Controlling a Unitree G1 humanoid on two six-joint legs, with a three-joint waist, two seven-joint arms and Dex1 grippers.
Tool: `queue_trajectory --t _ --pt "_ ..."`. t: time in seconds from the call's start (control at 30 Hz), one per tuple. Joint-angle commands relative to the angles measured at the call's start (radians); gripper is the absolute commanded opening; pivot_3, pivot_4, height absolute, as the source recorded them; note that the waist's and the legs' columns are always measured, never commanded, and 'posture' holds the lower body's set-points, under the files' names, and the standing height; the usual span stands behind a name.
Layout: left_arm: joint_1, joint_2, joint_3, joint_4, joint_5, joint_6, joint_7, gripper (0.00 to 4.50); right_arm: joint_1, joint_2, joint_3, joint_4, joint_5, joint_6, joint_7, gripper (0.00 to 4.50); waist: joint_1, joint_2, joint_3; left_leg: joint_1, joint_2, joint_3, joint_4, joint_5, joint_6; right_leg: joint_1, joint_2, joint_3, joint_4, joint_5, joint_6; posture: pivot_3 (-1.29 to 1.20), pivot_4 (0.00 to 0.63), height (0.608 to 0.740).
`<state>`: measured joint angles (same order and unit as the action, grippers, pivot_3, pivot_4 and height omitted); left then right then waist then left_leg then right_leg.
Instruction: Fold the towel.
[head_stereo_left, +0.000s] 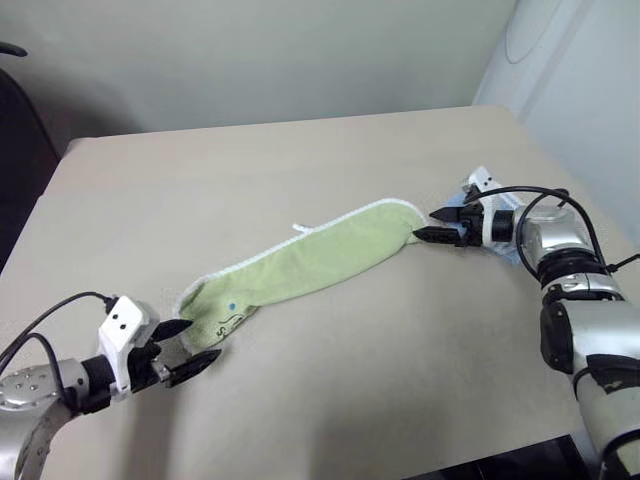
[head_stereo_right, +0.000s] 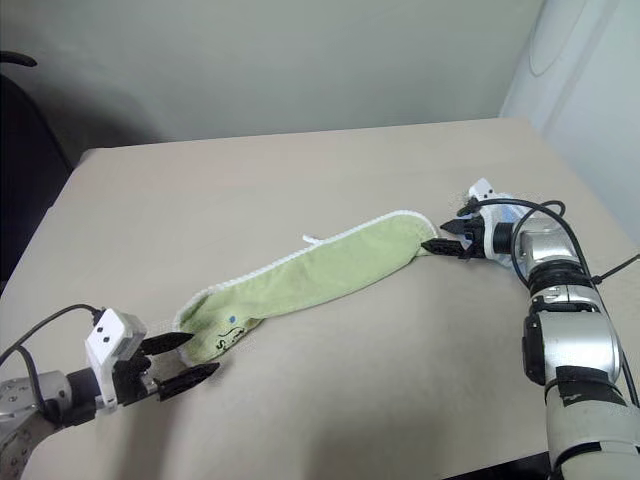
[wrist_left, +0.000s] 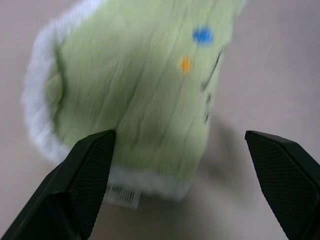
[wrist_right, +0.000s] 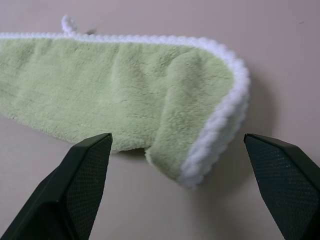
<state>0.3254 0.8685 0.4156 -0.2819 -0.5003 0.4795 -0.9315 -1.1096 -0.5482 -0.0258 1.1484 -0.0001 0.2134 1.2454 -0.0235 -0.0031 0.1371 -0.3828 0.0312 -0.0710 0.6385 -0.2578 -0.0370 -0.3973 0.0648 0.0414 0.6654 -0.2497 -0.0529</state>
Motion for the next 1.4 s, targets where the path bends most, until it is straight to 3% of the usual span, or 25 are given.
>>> queue_trajectory --t 0.03,0.1,0.23,0.57,1.13,1.27,1.4 --pt "-0.002 0.003 -0.002 0.007 0.027 -0.034 -0.013 4.50 -0.007 0.003 0.004 0.008 0.000 -0.022 -0.019 4.46 0.000 0.000 0.000 0.000 0.000 0.000 0.000 0.000 0.000 0.000 0.000 0.000 0.000 0.000 0.000 0.00 0.150 0.740" --pt "-0.005 -0.003 -0.004 0.009 0.031 -0.038 -0.015 4.50 -0.011 0.007 0.006 0.024 -0.004 -0.023 -0.034 4.46 0.001 0.000 0.000 0.000 0.000 0.000 0.000 0.000 0.000 0.000 0.000 0.000 0.000 0.000 0.000 0.00 0.150 0.740" --pt "0.010 -0.005 -0.008 0.015 0.060 -0.056 -0.013 4.50 -0.016 0.011 0.006 0.045 -0.004 -0.022 -0.041 3.56 0.002 0.000 0.000 0.000 0.000 0.000 0.000 0.000 0.000 0.000 0.000 0.000 0.000 0.000 0.000 0.00 0.150 0.740" --pt "0.045 -0.003 0.006 0.045 0.098 -0.098 -0.026 4.50 -0.027 -0.015 -0.007 0.066 0.003 -0.025 -0.046 0.03 0.001 0.000 0.000 0.000 0.000 0.000 0.000 0.000 0.000 0.000 0.000 0.000 0.000 0.000 0.000 0.00 0.150 0.740" --pt "0.057 0.016 0.005 0.067 0.127 -0.116 -0.049 4.50 -0.095 -0.040 0.012 0.112 -0.033 -0.110 -0.162 0.01 0.001 0.000 0.000 0.000 0.000 0.000 0.000 -0.002 0.003 0.000 0.000 0.000 0.001 0.000 0.000 0.00 0.150 0.740" --pt "0.059 0.015 0.004 0.063 0.124 -0.114 -0.052 4.50 -0.097 -0.040 0.023 0.120 -0.048 -0.100 -0.114 0.94 0.001 0.001 0.000 0.000 0.000 0.000 0.000 -0.002 0.004 0.000 0.000 0.000 0.001 0.000 0.000 0.00 0.150 0.740" --pt "0.069 0.010 0.003 0.047 0.118 -0.109 -0.052 4.50 -0.090 -0.052 0.034 0.122 -0.056 -0.100 -0.069 2.33 0.000 0.001 0.000 0.001 0.000 0.000 0.000 -0.002 0.004 0.000 0.000 0.000 0.001 0.000 0.000 0.00 0.150 0.740"
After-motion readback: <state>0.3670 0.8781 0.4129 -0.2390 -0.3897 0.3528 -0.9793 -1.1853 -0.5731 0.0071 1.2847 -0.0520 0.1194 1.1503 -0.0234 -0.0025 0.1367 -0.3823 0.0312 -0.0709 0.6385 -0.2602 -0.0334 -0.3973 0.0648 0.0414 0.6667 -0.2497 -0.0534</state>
